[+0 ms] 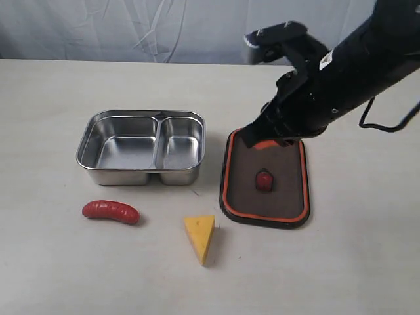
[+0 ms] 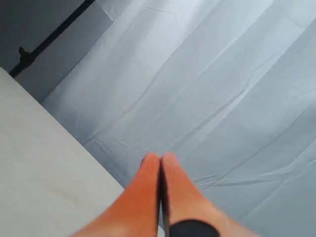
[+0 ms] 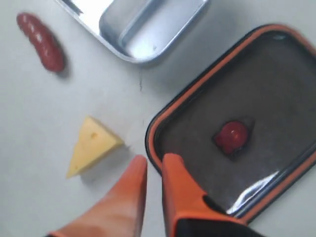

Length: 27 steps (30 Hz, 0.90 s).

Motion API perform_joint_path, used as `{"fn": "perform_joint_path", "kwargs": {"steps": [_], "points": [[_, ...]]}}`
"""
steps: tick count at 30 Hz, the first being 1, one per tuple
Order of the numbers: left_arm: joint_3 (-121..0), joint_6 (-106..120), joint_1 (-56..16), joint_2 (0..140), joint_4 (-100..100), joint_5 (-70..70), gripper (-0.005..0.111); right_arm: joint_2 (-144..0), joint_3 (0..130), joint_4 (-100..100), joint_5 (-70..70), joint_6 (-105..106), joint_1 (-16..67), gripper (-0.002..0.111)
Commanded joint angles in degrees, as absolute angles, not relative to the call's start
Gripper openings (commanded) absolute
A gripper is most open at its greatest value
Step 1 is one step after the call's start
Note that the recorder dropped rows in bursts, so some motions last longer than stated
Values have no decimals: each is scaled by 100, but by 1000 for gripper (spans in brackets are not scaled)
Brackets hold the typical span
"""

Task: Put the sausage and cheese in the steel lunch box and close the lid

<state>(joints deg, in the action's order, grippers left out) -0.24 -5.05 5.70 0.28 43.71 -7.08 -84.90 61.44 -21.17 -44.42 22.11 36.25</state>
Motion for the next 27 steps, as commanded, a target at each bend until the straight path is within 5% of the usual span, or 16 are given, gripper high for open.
{"fn": "perform_joint_path", "kwargs": {"steps": [1,7,14,19,21,27], "points": [[-412,-1258,551,0,4159,-172,0,-7717,5696,-2105,-3489,1804,3598,14],[-2927,-144,543,1396,2393,1416,0,-7071,5407,-2094,-3271,1681,3598,14],[-5424,5629,543,4288,5506,4467,0,-6736,5403,-2094,-3478,1652,3598,14],[-6014,6334,543,5797,5038,5628,0,-6410,5403,-1950,-3719,1652,3598,14],[-6014,6454,249,6132,4778,6264,0,-6339,5403,-1754,-3812,1573,3598,14],[-6014,5711,-2373,6667,1341,6776,0,-6319,5403,-631,-3885,775,3598,14]]}}
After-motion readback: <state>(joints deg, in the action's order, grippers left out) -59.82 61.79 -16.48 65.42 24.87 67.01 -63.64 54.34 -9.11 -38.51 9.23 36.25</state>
